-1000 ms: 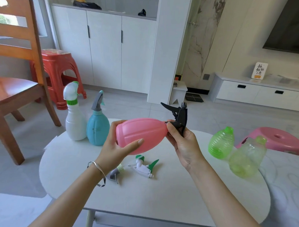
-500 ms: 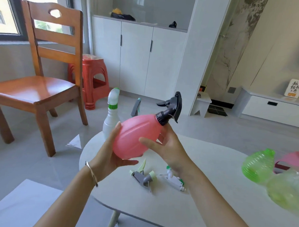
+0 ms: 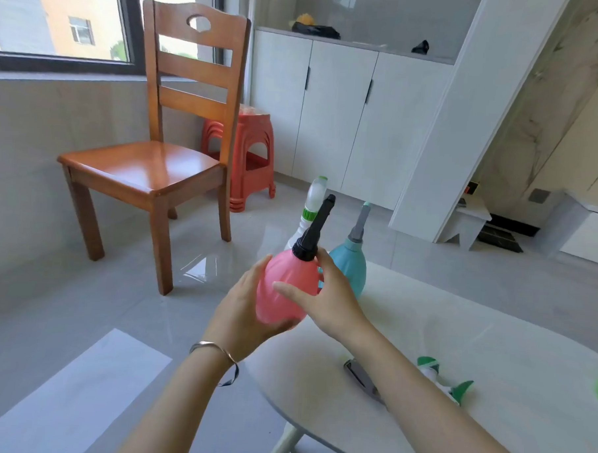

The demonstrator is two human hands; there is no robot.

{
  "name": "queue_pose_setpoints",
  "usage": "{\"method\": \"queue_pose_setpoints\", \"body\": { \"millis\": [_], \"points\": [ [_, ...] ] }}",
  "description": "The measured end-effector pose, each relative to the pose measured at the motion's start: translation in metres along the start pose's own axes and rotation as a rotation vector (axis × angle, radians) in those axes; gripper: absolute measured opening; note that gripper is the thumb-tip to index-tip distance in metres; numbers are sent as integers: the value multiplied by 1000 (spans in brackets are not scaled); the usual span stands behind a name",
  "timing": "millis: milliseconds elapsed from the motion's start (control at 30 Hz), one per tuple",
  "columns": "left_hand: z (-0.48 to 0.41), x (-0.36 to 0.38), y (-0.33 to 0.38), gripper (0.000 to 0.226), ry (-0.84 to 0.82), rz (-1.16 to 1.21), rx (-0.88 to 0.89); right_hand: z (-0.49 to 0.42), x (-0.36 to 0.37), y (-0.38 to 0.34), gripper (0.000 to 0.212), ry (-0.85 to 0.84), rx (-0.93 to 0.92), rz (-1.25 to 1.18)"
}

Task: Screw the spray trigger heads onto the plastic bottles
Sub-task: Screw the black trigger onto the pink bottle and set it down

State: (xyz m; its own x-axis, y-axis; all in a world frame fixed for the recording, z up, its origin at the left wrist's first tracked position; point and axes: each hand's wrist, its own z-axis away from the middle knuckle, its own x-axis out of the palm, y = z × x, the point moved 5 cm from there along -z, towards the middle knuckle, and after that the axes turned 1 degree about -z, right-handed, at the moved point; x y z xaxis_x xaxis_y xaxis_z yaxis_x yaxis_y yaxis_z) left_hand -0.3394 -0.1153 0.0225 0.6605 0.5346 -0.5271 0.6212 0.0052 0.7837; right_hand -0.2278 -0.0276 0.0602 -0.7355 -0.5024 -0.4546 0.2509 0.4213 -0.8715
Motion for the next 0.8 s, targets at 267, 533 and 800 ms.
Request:
{"method": "queue_pose_setpoints", "body": {
  "millis": [267,533,800],
  "points": [
    [-10,4,-40,90,-91,55,-133,-21,30,21,57,-15,47,67],
    [-15,15,-50,87,-102,110,-129,-24,35,34,56,-19,44,67],
    [-17,17,-49,90,-93,88,-121,-23,33,34,59,-43,35,30]
  ]
}}
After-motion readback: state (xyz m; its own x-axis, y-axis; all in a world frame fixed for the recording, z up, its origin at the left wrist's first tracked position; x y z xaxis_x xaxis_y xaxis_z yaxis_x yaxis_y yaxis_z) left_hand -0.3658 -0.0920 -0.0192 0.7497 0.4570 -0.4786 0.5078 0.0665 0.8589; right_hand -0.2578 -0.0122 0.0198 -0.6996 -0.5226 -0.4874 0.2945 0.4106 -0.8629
